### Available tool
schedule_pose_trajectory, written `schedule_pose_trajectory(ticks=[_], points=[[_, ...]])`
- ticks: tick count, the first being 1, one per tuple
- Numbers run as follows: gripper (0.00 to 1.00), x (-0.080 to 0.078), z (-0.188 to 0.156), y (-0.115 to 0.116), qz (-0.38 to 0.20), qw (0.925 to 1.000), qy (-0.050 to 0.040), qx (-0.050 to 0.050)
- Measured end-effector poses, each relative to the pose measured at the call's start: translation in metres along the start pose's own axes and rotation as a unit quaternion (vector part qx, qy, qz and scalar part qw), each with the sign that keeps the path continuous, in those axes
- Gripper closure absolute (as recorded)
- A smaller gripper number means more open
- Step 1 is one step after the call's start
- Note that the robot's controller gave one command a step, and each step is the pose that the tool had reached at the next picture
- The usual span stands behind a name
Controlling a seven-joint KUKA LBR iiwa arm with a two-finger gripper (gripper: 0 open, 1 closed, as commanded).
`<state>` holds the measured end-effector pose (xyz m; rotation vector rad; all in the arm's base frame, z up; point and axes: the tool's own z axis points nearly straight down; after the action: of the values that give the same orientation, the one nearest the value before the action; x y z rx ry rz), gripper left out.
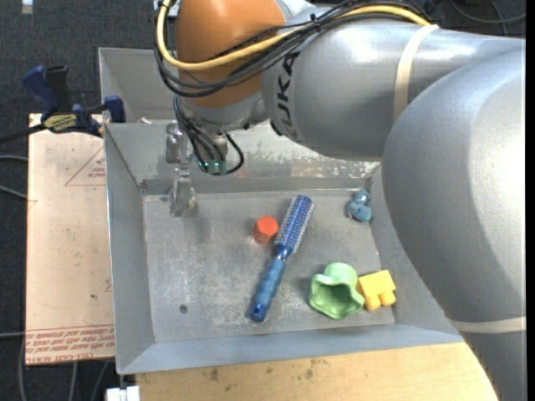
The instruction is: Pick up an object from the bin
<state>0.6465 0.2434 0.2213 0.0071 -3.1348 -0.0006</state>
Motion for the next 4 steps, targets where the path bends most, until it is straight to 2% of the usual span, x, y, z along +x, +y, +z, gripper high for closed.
schedule_pose_trajectory(ticks=[1,2,3,4], points=[[0.00,-0.002,0.123,-0.008,0.045,0.9990,-0.0002,0.001],[0.00,-0.009,0.150,-0.027,0.071,0.9974,0.0000,-0.001],[0.00,-0.009,0.150,-0.032,0.125,0.9922,0.0024,-0.003],[0.00,-0.006,0.151,-0.042,0.109,0.9940,-0.0006,-0.001]])
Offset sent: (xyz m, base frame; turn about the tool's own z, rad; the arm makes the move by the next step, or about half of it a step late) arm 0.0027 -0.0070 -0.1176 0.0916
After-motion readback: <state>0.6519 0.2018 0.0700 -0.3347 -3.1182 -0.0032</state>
